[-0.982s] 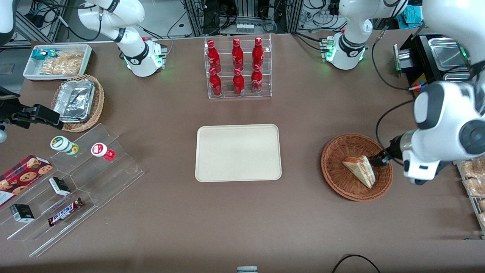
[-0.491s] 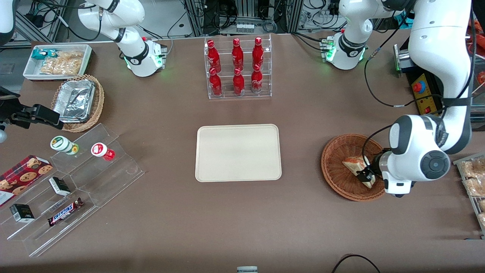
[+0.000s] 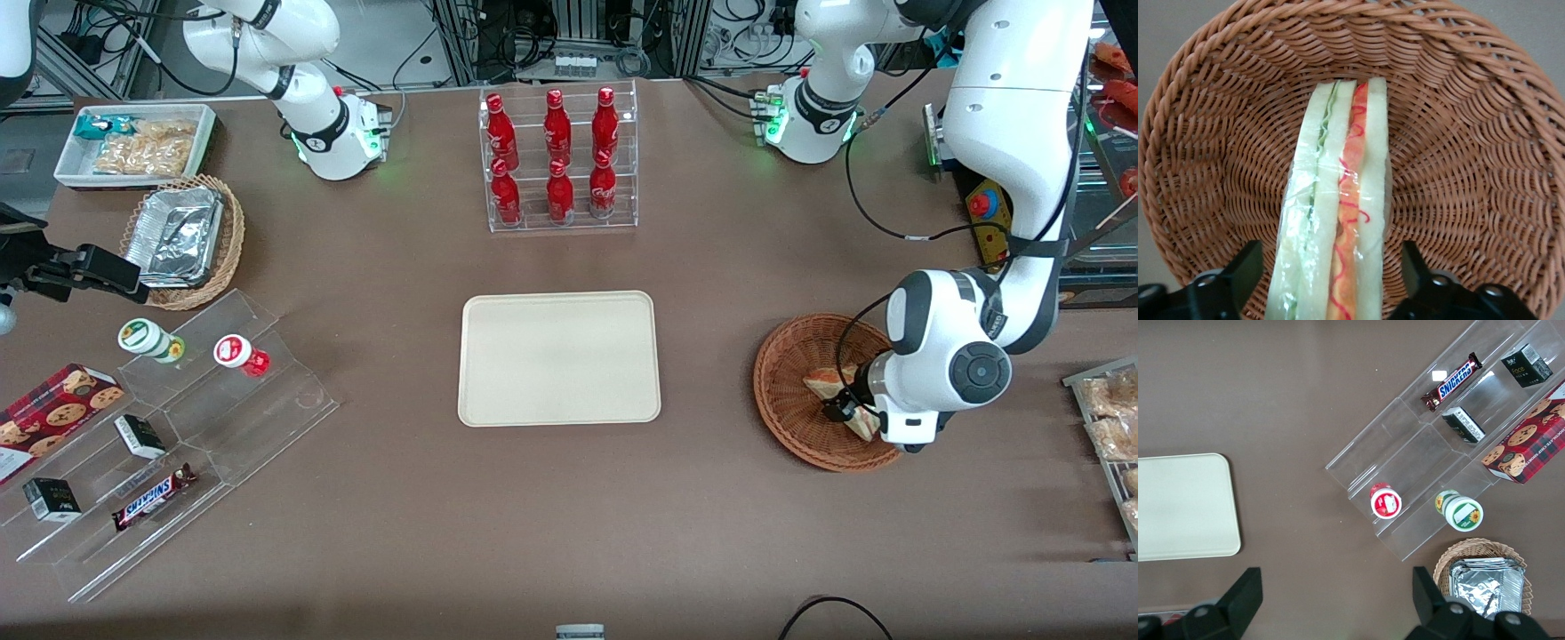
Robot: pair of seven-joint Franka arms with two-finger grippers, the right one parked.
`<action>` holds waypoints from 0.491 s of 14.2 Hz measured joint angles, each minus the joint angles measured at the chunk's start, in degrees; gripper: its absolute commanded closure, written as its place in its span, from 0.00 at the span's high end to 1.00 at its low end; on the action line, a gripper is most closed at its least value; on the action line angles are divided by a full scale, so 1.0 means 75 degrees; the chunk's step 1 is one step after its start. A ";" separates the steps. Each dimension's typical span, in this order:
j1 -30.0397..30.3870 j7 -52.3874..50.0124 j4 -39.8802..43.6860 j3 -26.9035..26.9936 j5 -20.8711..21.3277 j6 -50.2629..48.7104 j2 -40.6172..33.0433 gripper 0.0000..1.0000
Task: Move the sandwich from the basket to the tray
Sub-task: 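Close the left gripper on the sandwich and lift it, then carry the sandwich with the left gripper over the cream tray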
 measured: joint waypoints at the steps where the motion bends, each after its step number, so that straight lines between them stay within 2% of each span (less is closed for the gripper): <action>1: 0.0002 -0.0009 -0.0009 0.0005 0.0000 0.0012 -0.0001 0.24; 5: -0.0050 -0.0166 0.0199 -0.0048 0.0000 -0.0110 -0.0128 0.24; 7: -0.0327 -0.0178 0.0705 -0.0105 0.0000 -0.0844 -0.0233 0.24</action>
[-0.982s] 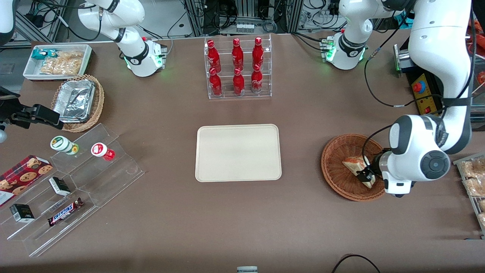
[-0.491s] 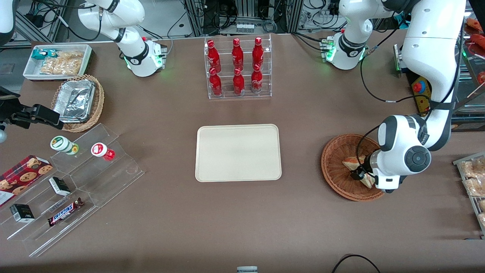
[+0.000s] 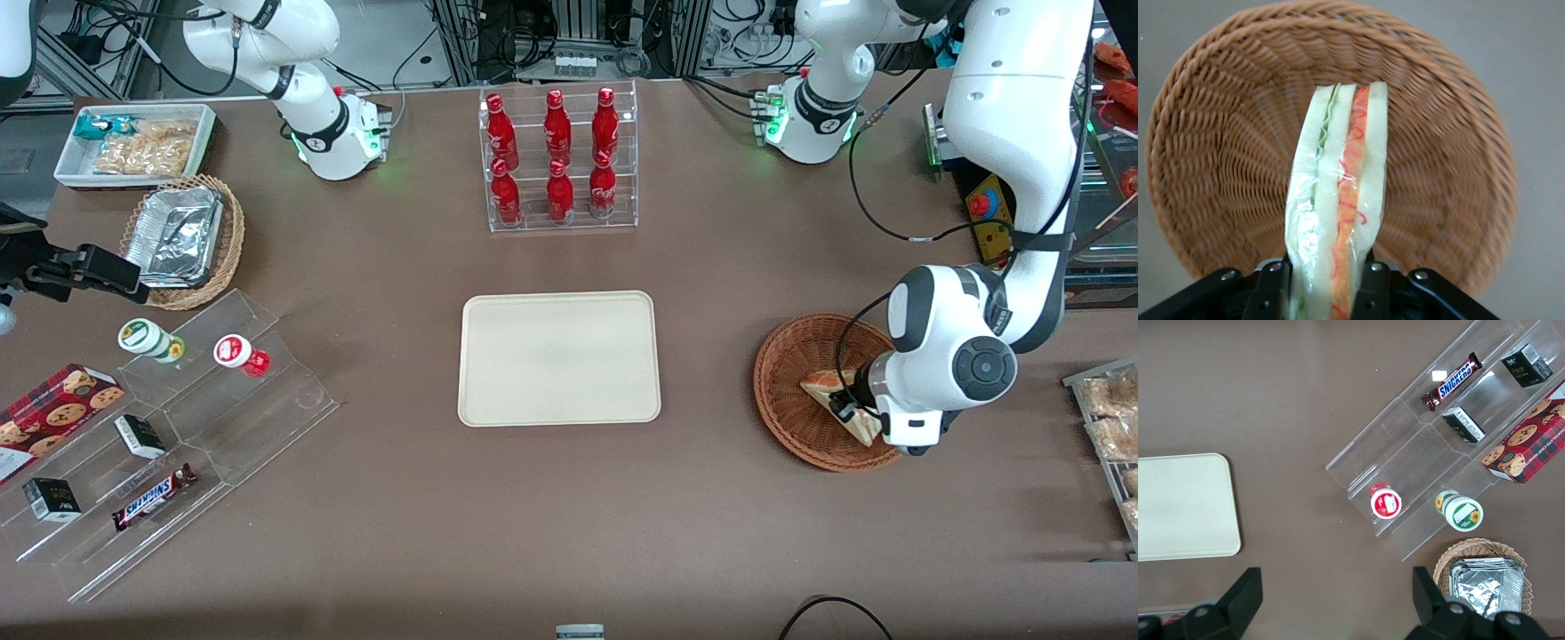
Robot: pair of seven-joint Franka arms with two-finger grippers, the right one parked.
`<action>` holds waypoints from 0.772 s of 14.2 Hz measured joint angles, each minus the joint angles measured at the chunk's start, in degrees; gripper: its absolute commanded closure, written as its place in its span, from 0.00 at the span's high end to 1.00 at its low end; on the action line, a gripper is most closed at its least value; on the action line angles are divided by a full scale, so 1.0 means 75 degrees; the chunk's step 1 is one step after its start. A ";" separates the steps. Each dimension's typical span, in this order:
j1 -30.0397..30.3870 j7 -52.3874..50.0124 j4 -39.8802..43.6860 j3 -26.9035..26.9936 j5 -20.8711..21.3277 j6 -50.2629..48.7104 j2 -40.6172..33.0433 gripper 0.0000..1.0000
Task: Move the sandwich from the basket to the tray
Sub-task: 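Carry the sandwich with the left gripper over the cream tray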
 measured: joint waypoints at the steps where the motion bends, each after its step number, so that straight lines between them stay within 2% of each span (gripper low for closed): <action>1: -0.0244 -0.0025 0.0329 -0.0020 0.0000 -0.0443 -0.0052 0.24; 3: -0.0897 -0.0111 0.0915 -0.0059 -0.0002 -0.1043 -0.0121 0.24; 6: -0.2036 -0.0156 0.1267 -0.0160 -0.0004 -0.1155 -0.0074 0.25; 11: -0.3752 -0.0070 0.2204 -0.0194 -0.0001 -0.0967 0.1007 0.26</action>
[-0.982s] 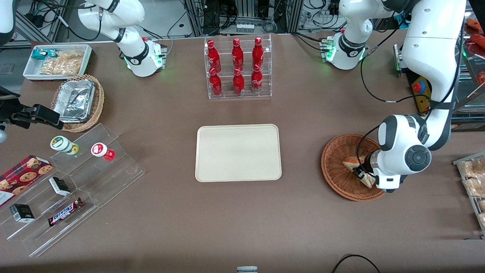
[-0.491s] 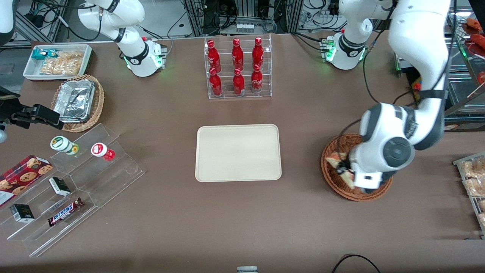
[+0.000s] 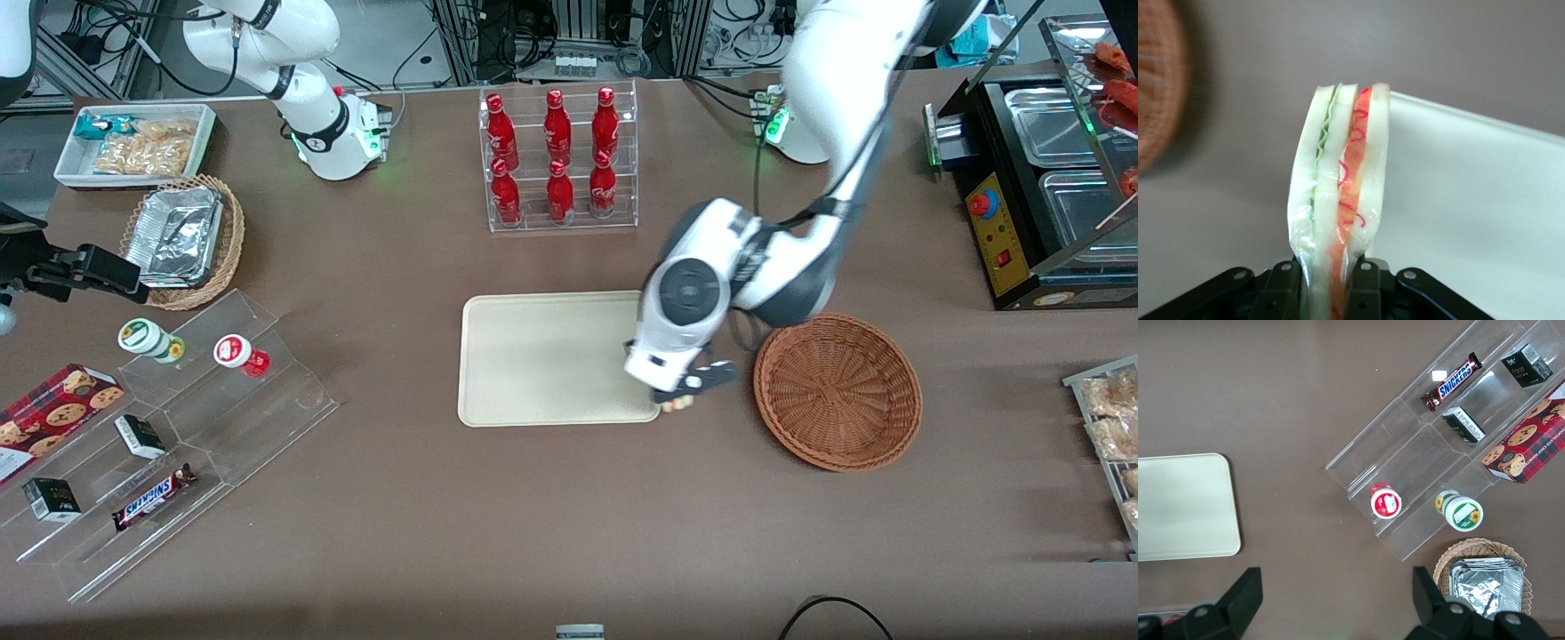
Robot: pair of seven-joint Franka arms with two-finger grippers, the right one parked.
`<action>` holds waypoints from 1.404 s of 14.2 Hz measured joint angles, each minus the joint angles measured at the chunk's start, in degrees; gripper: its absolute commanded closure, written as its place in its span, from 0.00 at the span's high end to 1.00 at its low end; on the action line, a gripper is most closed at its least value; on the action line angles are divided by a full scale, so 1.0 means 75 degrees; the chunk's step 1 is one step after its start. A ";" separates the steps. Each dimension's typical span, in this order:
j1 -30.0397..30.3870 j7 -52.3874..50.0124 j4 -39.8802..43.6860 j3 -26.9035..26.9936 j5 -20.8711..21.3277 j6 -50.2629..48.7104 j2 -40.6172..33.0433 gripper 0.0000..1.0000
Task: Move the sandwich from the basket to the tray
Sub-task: 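Carry the sandwich with the left gripper over the cream tray, then lower the sandwich onto the tray and open the left gripper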
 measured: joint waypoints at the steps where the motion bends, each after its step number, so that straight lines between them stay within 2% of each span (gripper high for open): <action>1: -0.0191 0.0209 0.0180 -0.0003 0.0000 0.0078 0.0269 0.26; 4: -0.0664 0.0730 0.0485 -0.0037 -0.0001 0.0175 0.0884 0.26; 8: -0.0848 0.0779 0.1045 -0.0362 -0.0001 0.0454 0.1523 0.26; 11: -0.0850 0.0557 0.1339 -0.0513 -0.0090 0.1013 0.1903 0.27; 16: -0.0860 -0.0030 0.1460 -0.0551 -0.0101 0.1076 0.2094 0.31; 17: -0.0864 -0.0158 0.1466 -0.0555 -0.0101 0.1076 0.2098 0.42; 18: -0.0869 -0.0215 0.1467 -0.0556 -0.0101 0.1076 0.2102 0.74; 19: -0.0871 -0.0233 0.1472 -0.0557 -0.0101 0.1075 0.2104 1.00; 20: -0.0871 -0.0244 0.1487 -0.0559 -0.0101 0.1073 0.2104 1.00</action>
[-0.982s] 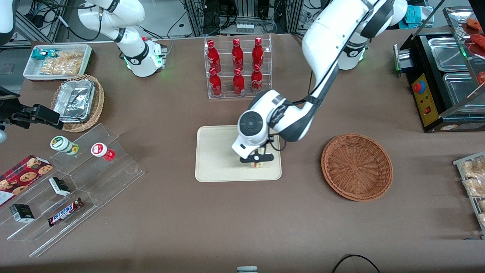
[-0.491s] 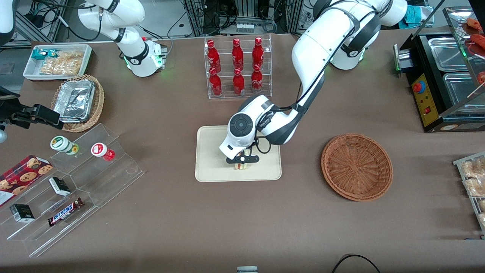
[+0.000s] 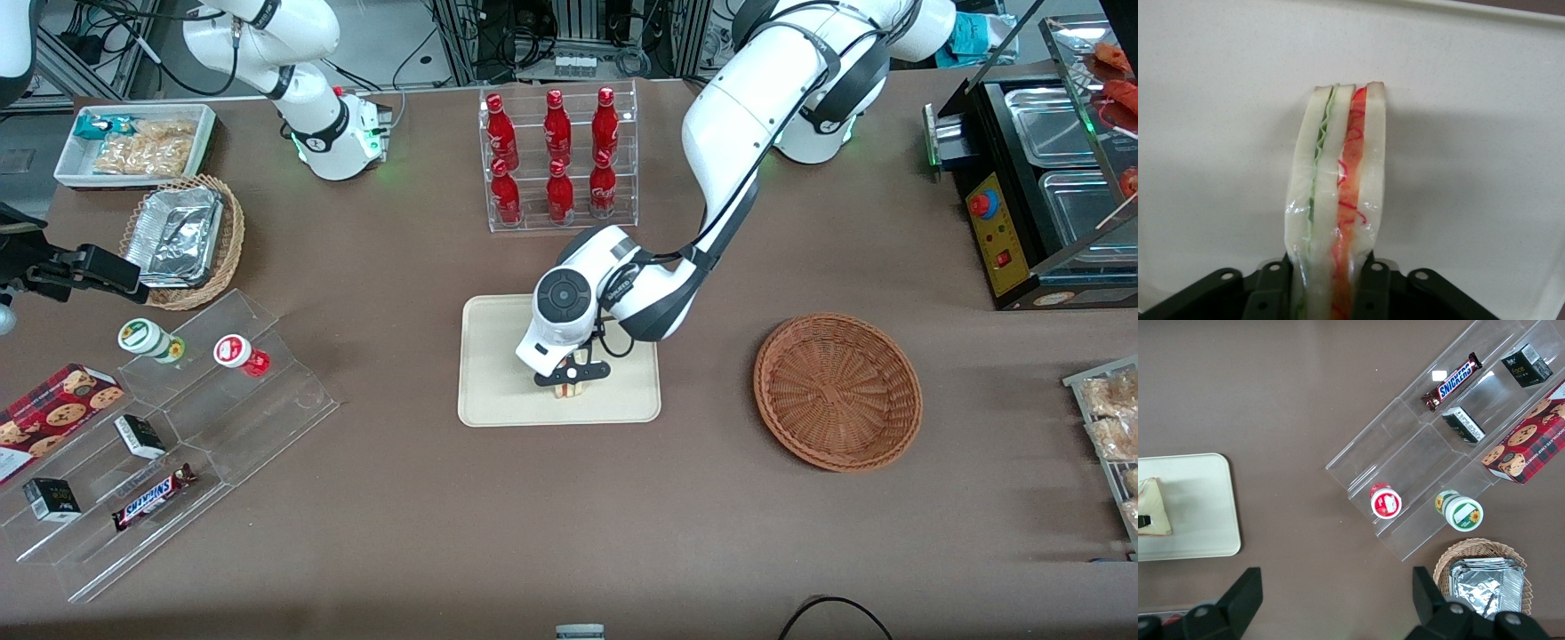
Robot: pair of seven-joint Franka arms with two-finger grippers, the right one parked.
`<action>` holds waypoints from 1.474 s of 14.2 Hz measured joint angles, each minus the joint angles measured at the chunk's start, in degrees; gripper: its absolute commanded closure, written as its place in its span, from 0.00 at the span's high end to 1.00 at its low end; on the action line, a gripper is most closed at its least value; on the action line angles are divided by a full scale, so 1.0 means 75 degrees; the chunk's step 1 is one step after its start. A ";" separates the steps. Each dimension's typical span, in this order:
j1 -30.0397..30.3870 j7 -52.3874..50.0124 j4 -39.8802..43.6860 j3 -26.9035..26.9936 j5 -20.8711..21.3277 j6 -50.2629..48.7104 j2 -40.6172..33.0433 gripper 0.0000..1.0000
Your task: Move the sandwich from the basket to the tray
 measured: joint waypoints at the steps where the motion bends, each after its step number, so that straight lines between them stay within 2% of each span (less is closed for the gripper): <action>1: -0.0001 -0.0006 0.0026 -0.0003 0.0000 -0.0005 -0.0006 1.00; 4: 0.0018 -0.0006 0.0199 0.0011 0.0002 -0.0583 -0.0347 1.00; 6: 0.0182 0.0091 0.0322 0.0092 0.0008 -0.1391 -0.1003 1.00; 9: 0.1082 0.0957 0.0167 0.0131 0.0003 -0.2533 -0.2319 1.00; 17: 0.3493 0.3612 -0.2498 0.0169 -0.0012 -0.2961 -0.4902 1.00; 21: 0.4559 0.4953 -0.3098 0.0189 -0.0012 -0.3142 -0.5886 1.00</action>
